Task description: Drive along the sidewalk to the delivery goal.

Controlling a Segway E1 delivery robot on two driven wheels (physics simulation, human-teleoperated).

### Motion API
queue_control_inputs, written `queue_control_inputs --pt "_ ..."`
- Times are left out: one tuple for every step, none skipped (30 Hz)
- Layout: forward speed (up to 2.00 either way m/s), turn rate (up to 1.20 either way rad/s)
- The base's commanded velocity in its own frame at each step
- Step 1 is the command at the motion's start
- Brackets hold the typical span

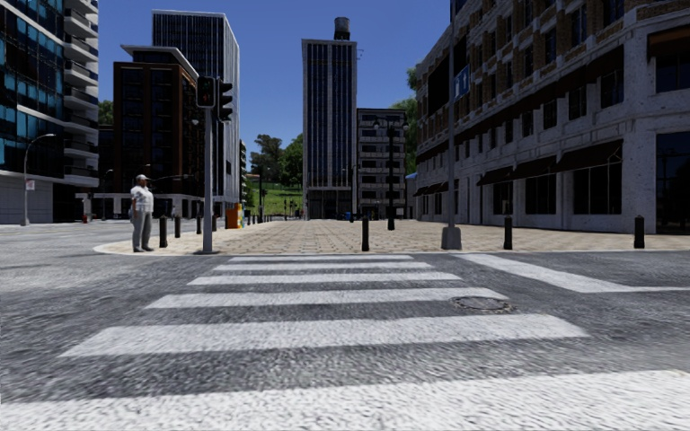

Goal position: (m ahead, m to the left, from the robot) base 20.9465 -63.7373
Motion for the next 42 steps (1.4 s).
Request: queue_control_inputs --pt "1.45 0.0" --pt "1.45 0.0" --pt "1.46 0.0" --pt "1.48 0.0" --pt "1.49 0.0" --pt "1.51 0.0" --pt "1.51 0.0" --pt "1.52 0.0" --pt "1.54 0.0" --pt "1.56 0.0" --pt "1.56 0.0" --pt "1.56 0.0" --pt "1.56 0.0" --pt "1.57 0.0" --pt "1.57 0.0" --pt "1.57 0.0" --pt "2.0 0.0" --pt "2.0 0.0" --pt "2.0 0.0" --pt "2.0 0.0" --pt "2.0 0.0" --pt "2.0 0.0" --pt "2.0 0.0" --pt "2.0 0.0" --pt "2.0 0.0" --pt "2.0 0.0" --pt "2.0 0.0" --pt "2.0 0.0" --pt "2.0 0.0" --pt "2.0 0.0" --pt "2.0 0.0" --pt "2.0 0.0" --pt "2.0 0.08" --pt "2.0 0.08" --pt "2.0 0.16" --pt "2.0 0.28" --pt "2.0 0.35" --pt "2.0 0.37" --pt "2.0 0.38" --pt "2.0 0.38" --pt "2.0 0.38" --pt "2.0 0.38"
